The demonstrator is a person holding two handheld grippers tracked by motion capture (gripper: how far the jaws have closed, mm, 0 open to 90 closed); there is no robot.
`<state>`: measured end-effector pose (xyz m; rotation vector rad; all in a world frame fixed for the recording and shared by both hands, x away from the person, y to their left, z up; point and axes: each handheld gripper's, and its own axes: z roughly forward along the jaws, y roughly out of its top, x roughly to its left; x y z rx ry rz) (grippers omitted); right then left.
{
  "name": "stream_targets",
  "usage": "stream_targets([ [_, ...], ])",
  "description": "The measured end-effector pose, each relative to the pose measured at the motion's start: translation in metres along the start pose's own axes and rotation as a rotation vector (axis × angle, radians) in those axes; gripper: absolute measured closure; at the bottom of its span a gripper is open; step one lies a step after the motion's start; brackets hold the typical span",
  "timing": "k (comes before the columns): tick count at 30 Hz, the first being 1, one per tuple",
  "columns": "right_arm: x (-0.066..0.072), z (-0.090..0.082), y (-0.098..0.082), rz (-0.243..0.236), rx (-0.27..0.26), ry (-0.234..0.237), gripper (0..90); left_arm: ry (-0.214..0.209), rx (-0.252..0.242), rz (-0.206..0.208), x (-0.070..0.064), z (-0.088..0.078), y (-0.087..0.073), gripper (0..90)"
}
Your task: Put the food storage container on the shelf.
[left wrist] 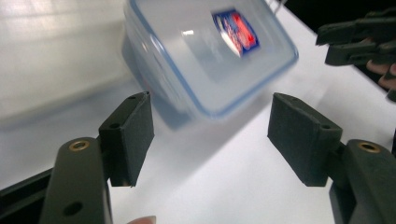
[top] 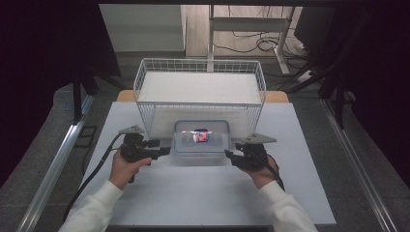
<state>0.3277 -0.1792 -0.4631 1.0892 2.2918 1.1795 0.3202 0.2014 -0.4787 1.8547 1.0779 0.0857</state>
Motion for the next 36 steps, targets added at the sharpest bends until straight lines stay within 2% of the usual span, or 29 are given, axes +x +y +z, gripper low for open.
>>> stream_targets([
  [3, 0.011, -0.002, -0.005, -0.036, 0.018, 0.028, 60.2, 0.038, 0.036, 0.044, -0.008, -0.004, -0.010, 30.3],
  [7, 0.024, 0.005, -0.008, -0.058, 0.057, 0.073, 76.0, 0.053, 0.059, 0.065, -0.016, -0.013, -0.020, 29.8],
  [11, 0.040, 0.026, -0.008, -0.110, 0.130, 0.111, 87.7, 0.071, 0.083, 0.085, -0.022, -0.020, -0.029, 28.9],
  [13, 0.048, 0.042, -0.008, -0.159, 0.171, 0.104, 88.8, 0.066, 0.088, 0.080, -0.022, -0.022, -0.033, 28.9],
  [15, 0.054, 0.058, -0.007, -0.178, 0.201, 0.090, 88.9, 0.067, 0.087, 0.077, -0.023, -0.025, -0.036, 28.7],
  [19, 0.058, 0.081, -0.004, -0.169, 0.222, 0.075, 89.0, 0.071, 0.083, 0.074, -0.021, -0.030, -0.039, 28.7],
  [21, 0.059, 0.088, -0.002, -0.181, 0.227, 0.061, 89.0, 0.085, 0.090, 0.087, -0.021, -0.031, -0.040, 28.5],
  [24, 0.058, 0.095, 0.001, -0.175, 0.224, 0.040, 89.0, 0.083, 0.098, 0.093, -0.021, -0.029, -0.040, 28.5],
  [27, 0.056, 0.100, 0.002, -0.134, 0.228, 0.055, 89.1, 0.078, 0.104, 0.089, -0.022, -0.028, -0.040, 28.5],
  [29, 0.057, 0.101, 0.003, -0.143, 0.224, 0.050, 89.1, 0.079, 0.104, 0.089, -0.022, -0.028, -0.040, 28.4],
  [36, 0.053, 0.098, 0.018, -0.115, 0.155, 0.031, 89.1, 0.072, 0.101, 0.081, -0.021, -0.027, -0.039, 28.3],
])
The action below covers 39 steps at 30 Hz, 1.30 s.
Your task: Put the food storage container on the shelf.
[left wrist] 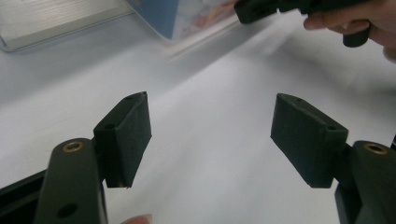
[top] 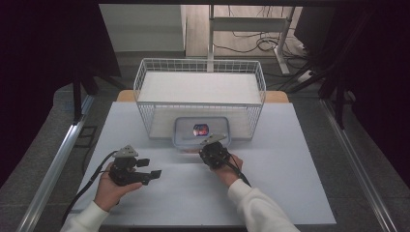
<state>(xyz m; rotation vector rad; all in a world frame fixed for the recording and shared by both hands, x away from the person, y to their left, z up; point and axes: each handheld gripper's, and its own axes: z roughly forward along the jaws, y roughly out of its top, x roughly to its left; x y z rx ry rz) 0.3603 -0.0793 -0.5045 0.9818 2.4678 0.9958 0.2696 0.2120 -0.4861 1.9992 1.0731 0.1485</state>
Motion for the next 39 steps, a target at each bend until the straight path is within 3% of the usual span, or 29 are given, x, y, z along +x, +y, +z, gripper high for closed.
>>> stream_targets([
  [16, -0.029, 0.034, 0.034, 0.105, -0.035, -0.008, 89.1, 0.008, 0.009, 0.008, 0.002, 0.001, 0.000, 28.0],
  [23, -0.036, 0.041, 0.038, 0.126, -0.039, -0.021, 89.1, 0.012, 0.010, 0.011, 0.003, 0.001, 0.000, 27.9],
  [26, -0.037, 0.038, 0.036, 0.110, -0.039, -0.013, 89.1, 0.011, 0.011, 0.013, 0.003, 0.001, 0.000, 28.0],
  [29, -0.032, 0.023, 0.033, 0.067, -0.051, 0.013, 89.1, 0.014, 0.006, 0.010, 0.002, -0.001, -0.001, 27.9],
  [32, -0.027, -0.003, 0.024, 0.023, -0.058, 0.028, 89.1, 0.021, 0.007, 0.014, 0.002, -0.002, -0.001, 27.8],
  [39, -0.030, -0.077, -0.023, 0.041, -0.091, 0.061, 89.0, 0.020, 0.010, 0.013, 0.000, -0.002, -0.002, 27.8],
])
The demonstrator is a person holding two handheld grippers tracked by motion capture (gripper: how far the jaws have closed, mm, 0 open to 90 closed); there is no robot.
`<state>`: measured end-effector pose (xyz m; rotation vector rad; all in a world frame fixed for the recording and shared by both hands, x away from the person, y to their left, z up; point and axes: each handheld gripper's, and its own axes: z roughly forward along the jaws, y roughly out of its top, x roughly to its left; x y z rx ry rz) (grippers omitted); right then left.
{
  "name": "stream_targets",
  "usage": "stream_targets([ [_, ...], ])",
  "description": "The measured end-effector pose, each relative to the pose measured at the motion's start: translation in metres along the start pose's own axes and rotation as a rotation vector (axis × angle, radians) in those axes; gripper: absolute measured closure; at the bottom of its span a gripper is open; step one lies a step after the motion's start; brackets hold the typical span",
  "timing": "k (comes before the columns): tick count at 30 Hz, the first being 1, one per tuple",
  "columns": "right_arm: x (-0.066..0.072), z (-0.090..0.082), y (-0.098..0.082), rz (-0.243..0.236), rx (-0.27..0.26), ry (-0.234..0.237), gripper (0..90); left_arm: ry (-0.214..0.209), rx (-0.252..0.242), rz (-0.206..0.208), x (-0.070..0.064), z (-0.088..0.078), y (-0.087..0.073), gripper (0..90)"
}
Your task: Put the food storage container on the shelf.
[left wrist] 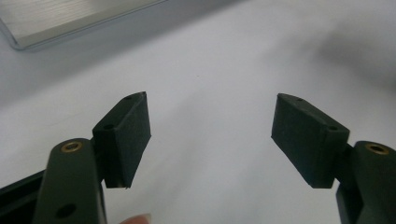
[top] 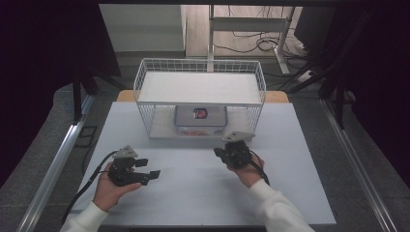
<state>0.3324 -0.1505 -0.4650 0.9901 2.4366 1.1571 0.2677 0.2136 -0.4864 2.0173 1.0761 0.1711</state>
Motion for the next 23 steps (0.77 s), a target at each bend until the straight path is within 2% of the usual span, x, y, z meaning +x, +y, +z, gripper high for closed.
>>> stream_targets([
  [6, -0.011, -0.046, -0.036, 0.036, -0.008, -0.018, 89.0, 0.003, 0.004, -0.004, 0.000, 0.002, 0.000, 27.8],
  [11, -0.024, -0.063, -0.050, 0.056, -0.010, -0.013, 87.5, 0.008, 0.015, 0.006, -0.001, 0.004, -0.001, 27.8],
  [12, -0.025, -0.064, -0.052, 0.057, -0.012, -0.011, 83.9, 0.008, 0.017, 0.008, -0.001, 0.005, -0.001, 27.8],
  [16, -0.024, -0.066, -0.052, 0.061, -0.050, -0.032, 47.5, 0.011, 0.020, 0.013, -0.001, 0.005, -0.001, 27.6],
  [17, -0.024, -0.066, -0.051, 0.063, -0.058, -0.026, 42.5, 0.012, 0.019, 0.013, -0.001, 0.005, -0.001, 27.6],
  [19, -0.023, -0.066, -0.050, 0.058, -0.064, 0.002, 37.6, 0.015, 0.019, 0.015, 0.000, 0.004, -0.001, 27.5],
  [23, -0.022, -0.065, -0.051, 0.038, -0.055, 0.020, 32.0, 0.015, 0.019, 0.014, 0.001, 0.004, -0.001, 27.5],
])
